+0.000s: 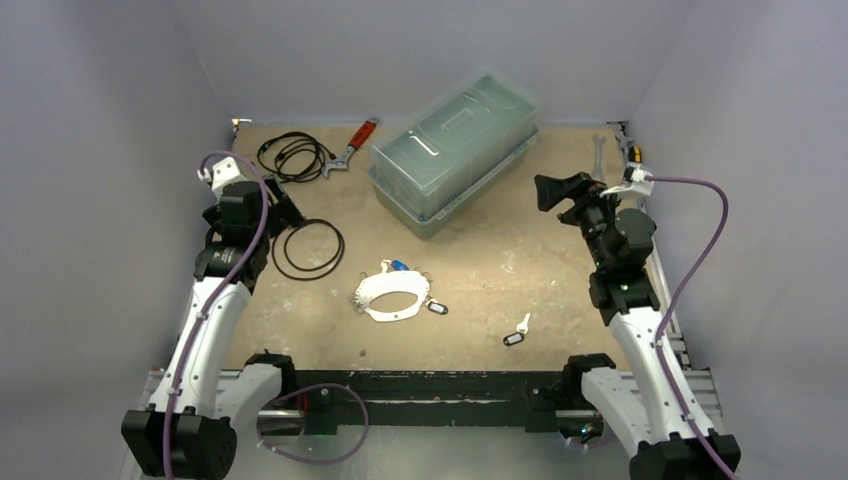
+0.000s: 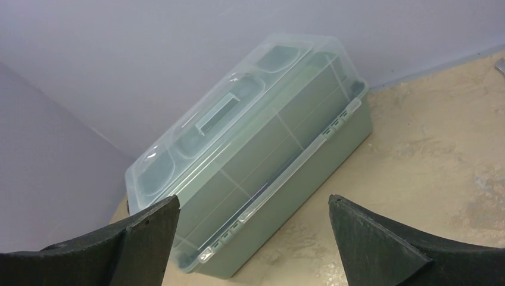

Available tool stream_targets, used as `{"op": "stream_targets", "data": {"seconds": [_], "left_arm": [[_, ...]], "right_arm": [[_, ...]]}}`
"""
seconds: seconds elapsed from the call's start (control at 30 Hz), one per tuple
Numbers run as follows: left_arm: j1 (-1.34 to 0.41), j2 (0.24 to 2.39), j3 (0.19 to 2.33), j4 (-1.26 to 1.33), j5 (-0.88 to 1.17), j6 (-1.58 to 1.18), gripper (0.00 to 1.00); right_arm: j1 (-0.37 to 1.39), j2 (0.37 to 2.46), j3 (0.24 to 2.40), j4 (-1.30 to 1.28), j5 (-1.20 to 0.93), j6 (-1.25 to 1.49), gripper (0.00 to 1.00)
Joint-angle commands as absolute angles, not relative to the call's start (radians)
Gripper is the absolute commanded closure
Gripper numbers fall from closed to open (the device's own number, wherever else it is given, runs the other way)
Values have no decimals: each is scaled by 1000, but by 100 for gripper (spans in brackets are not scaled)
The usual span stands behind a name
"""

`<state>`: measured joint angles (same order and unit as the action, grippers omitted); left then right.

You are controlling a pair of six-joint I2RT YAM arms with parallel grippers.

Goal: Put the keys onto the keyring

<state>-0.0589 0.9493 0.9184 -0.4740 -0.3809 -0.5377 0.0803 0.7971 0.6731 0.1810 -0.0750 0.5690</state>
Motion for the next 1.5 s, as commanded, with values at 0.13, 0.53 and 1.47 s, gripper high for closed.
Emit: {"op": "stream_targets", "data": {"seconds": [0.13,0.53,1.47], "left_arm": [[-54,883,881,-613,-257,-456,1],[-65,996,838,-527,24,-389,6],[-356,1179,833,-546,22,-401,43]], "right_arm": [[92,784,682,23,-139,577,1],[363,901,830,-384,115,622,1],[877,1003,668,-803,518,1252,11]]}}
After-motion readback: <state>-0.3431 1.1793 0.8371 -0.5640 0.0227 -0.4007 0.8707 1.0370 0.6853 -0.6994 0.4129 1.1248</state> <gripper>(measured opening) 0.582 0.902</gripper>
